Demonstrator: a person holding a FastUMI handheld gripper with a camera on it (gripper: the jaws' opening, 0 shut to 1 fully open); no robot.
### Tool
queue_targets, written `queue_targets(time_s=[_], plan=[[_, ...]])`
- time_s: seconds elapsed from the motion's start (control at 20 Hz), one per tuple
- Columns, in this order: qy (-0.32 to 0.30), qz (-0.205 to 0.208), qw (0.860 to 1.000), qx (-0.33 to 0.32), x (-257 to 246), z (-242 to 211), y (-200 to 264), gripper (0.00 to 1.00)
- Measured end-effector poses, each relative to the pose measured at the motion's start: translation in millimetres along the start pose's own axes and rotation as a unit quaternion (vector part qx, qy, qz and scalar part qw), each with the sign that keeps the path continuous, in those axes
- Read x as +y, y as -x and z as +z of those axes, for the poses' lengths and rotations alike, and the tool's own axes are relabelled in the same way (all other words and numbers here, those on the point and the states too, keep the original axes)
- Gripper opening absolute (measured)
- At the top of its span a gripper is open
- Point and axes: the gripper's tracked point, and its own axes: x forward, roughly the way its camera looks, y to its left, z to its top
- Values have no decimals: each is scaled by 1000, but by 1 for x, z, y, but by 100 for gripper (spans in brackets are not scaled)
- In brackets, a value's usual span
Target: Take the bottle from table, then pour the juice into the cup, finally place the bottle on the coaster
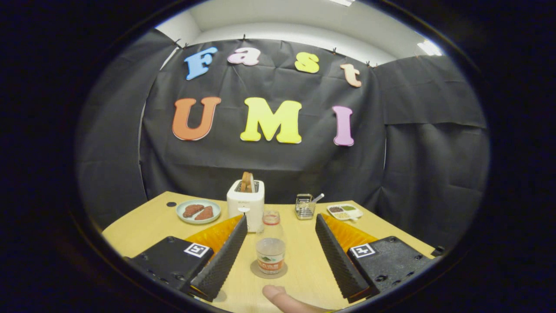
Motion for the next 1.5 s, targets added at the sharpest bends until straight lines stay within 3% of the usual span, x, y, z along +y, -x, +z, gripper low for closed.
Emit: queue_targets(time_s=[0.2, 0.55, 0.85, 1.5], plan=[[11, -14, 999, -31, -10, 48, 47, 100], [2, -2, 999, -52, -18, 114, 117, 100], [3, -6, 998, -60, -24, 157, 136, 100], [15, -7, 998, -61, -19, 177, 150, 100]])
